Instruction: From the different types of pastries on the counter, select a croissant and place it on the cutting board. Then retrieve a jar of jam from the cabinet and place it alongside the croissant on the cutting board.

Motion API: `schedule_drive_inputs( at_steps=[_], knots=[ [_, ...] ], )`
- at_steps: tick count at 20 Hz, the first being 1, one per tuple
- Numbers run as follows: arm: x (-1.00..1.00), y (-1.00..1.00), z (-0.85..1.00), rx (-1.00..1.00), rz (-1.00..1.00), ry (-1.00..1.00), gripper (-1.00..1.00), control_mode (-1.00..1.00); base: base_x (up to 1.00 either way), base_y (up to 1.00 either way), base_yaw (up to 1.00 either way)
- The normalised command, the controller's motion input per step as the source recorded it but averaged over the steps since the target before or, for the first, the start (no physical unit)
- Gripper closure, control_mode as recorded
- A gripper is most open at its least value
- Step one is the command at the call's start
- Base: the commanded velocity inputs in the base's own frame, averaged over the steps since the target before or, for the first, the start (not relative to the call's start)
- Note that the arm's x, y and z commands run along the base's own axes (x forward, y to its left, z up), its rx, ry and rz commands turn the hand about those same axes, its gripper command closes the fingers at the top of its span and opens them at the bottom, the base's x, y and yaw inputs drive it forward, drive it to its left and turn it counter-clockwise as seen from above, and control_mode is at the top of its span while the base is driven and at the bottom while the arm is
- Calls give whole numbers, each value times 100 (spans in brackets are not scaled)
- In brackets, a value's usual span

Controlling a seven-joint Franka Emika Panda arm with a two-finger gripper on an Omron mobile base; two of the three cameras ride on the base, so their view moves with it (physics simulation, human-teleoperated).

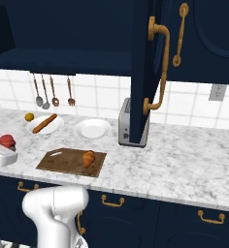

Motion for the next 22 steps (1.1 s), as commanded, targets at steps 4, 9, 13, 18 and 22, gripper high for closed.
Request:
schedule_drive_inputs(
  at_steps=[4,9,13,18,22],
  knots=[
    [80,28,-75,2,-13,0,100,-100,0,0,0],
    [71,24,-52,0,-13,0,100,-100,0,0,0],
    [13,2,-4,0,-5,0,100,-100,0,0,0],
    [38,-12,-6,0,-13,2,100,-100,0,0,0],
    [46,-41,-19,0,-15,2,100,-100,0,0,0]
  ],
)
